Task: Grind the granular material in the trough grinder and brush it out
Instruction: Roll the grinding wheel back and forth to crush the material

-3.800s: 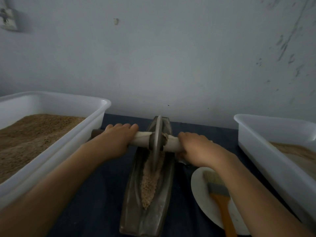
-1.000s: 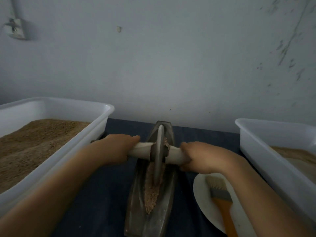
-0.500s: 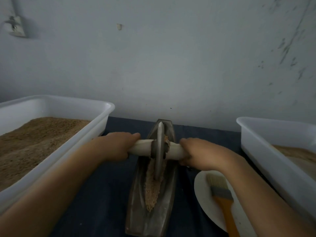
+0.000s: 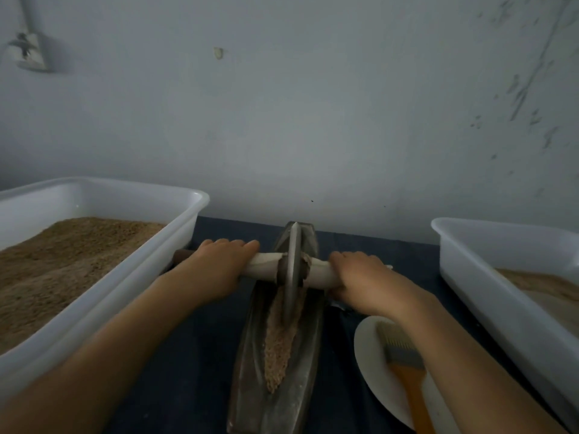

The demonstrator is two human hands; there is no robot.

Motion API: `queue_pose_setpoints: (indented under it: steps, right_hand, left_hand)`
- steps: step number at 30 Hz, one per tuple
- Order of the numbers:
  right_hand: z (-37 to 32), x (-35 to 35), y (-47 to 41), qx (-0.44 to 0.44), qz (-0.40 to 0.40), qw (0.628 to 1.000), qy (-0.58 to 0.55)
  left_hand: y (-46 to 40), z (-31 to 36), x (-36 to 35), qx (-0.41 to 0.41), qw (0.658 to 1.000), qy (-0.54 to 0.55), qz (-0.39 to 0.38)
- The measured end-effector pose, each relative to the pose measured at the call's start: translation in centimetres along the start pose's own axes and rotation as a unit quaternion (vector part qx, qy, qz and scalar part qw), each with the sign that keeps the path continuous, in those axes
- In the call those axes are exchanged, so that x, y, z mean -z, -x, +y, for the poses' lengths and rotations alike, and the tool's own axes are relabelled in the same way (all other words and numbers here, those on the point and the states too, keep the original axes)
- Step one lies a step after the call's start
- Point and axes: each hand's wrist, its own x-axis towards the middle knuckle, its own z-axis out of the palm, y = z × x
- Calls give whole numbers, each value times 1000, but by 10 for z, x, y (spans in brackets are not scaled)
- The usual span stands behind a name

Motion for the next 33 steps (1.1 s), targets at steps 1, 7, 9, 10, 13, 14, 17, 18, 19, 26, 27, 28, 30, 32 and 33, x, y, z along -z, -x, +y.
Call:
queue_pose_setpoints:
  steps: [1,7,9,10,13,14,17,18,19,26,27,28,30,32,33]
  right_hand:
    - [-3,7,4,2,-43,999,-17]
    - [-14,41,30,48,-195,979,-38]
    - [-13,44,34,55,-215,974,-45]
    - [-13,44,34,56,-218,973,-48]
    - [-10,38,28,45,-208,975,-57]
    - [-9,35,25,39,-195,978,-57]
    - [-5,22,14,15,-121,991,-58]
    - [-3,15,9,5,-85,995,-54]
    - [0,8,5,-3,-43,998,-43]
    - [10,-23,-11,-4,155,988,26]
    - [9,-22,-11,0,152,988,31]
    - [8,-20,-9,4,138,990,40]
    - [6,-11,-5,10,78,996,36]
    - [1,3,1,10,-14,1000,-3]
    - [-2,10,6,12,-58,998,-21]
  left_hand:
    - [3,0,6,-7,999,2,-39]
    - [28,-1,41,-59,968,78,-231]
    - [31,-3,46,-73,961,83,-253]
    - [31,-3,46,-75,961,82,-255]
    - [26,-1,39,-58,971,68,-224]
    - [22,0,34,-47,976,59,-205]
    - [12,0,17,-13,992,37,-120]
    - [9,1,9,-1,996,26,-82]
    - [6,2,2,12,999,14,-40]
    - [-6,8,-18,41,991,-10,125]
    - [-6,6,-17,42,992,-10,116]
    - [-5,5,-15,40,994,-7,102]
    - [-2,3,-7,24,998,1,51]
    - [4,2,5,0,1000,7,-26]
    - [7,2,11,-10,998,13,-66]
